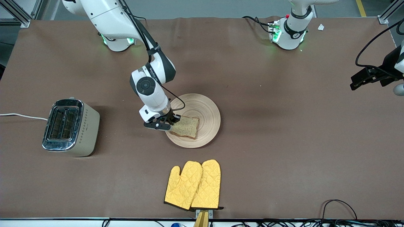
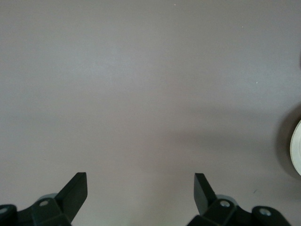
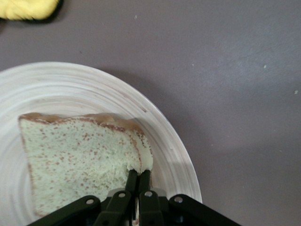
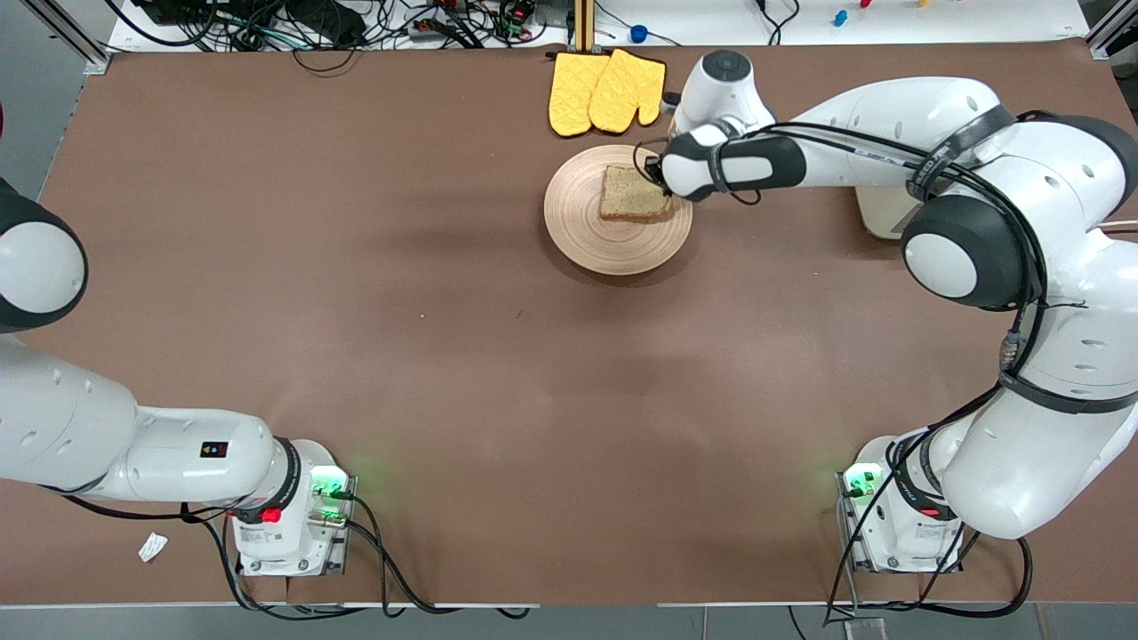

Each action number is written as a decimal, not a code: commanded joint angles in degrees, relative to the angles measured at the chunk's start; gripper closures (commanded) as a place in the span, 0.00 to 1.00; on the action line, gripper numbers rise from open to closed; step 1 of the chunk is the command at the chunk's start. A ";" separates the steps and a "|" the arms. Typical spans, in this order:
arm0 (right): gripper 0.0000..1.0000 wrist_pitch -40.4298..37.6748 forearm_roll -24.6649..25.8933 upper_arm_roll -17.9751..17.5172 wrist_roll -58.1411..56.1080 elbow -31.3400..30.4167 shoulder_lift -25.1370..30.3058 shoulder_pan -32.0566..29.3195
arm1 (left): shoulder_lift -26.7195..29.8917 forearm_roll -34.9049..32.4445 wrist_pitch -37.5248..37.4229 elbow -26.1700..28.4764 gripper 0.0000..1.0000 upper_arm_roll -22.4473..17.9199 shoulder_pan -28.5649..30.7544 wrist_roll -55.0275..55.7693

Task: Move plate and put bread in toaster
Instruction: 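Lift the bread with the right gripper and carry it to the toaster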

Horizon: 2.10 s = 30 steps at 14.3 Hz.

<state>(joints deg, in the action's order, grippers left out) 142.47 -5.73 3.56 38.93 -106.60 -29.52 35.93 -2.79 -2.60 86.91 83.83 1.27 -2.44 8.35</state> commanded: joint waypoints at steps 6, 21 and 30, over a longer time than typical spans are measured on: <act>1.00 -42.74 28.97 4.88 3.00 12.11 9.57 0.37 | 0.50 -0.66 -0.25 0.28 0.00 -0.48 -0.20 -2.55; 0.99 -65.47 63.56 4.88 -15.09 11.86 8.95 -10.87 | 0.51 -0.92 -0.60 0.28 0.00 -0.57 -0.02 -4.30; 0.99 -66.18 64.53 4.70 -20.65 12.29 5.27 -11.24 | 1.38 -0.48 -1.21 1.60 0.00 0.30 -0.47 -3.96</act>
<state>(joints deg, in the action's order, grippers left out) 76.54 56.78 8.80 18.77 -94.41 -23.33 24.60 -2.79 -2.60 86.16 84.30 1.19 -2.52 4.65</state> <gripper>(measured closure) 0.965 0.000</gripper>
